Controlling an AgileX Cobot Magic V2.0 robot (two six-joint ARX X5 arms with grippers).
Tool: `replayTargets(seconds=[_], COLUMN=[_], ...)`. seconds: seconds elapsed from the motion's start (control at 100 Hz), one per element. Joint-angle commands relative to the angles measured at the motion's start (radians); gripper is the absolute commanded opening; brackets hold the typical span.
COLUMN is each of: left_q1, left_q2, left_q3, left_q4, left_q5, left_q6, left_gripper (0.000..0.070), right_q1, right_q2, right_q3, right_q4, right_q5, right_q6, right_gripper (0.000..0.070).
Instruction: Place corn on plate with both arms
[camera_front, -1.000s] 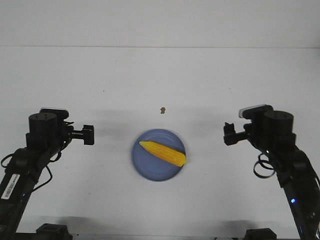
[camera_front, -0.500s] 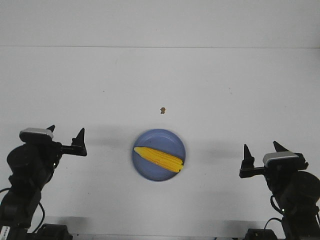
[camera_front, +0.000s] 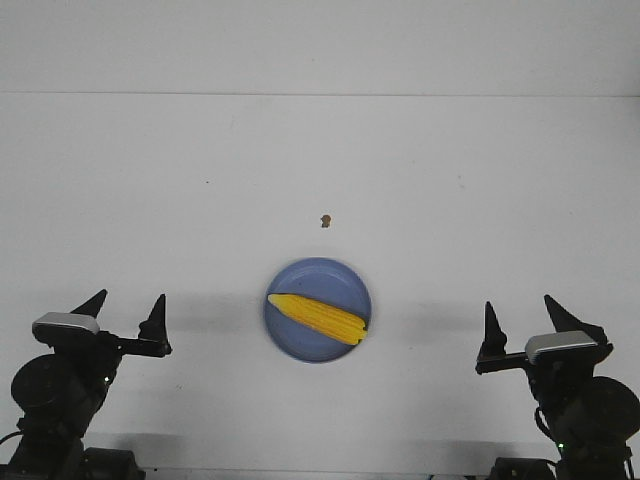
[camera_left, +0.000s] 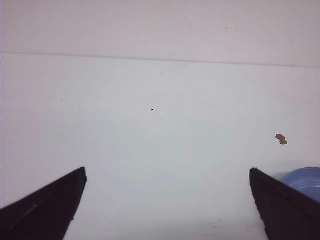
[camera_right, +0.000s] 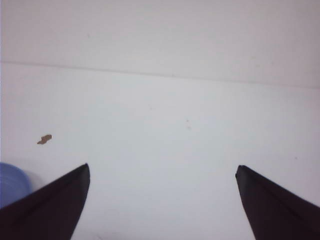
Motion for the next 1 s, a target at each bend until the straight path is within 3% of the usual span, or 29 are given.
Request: replayTargets(seconds=[0.0,0.09,0.25,0.99], left_q1=[0.0,0.0,0.0,0.0], left_q2=[-0.003,-0.006,-0.006,-0.007], left_q3=[0.013,0.013,0.013,0.013], left_q4=[0.005,0.004,0.004,0.012], left_q5=[-0.003,-0.003,-0.003,-0.003], left_q6=[-0.01,-0.01,-0.01,-0.01], left_gripper=[0.0646,0.0515,0.0003,0.0012], right_q1=[0.001,0.0,0.001,0.001], right_q2=[0.0,0.0,0.0,0.0], right_q3=[0.01,0.01,0.01,0.011], right_q4=[0.016,0.019,0.02,0.052], right_q5=[0.0,0.002,0.032,0.054], right_q6=[0.021,0.021,0.021,0.021], right_gripper=[0.0569,0.0422,0.0013,0.0])
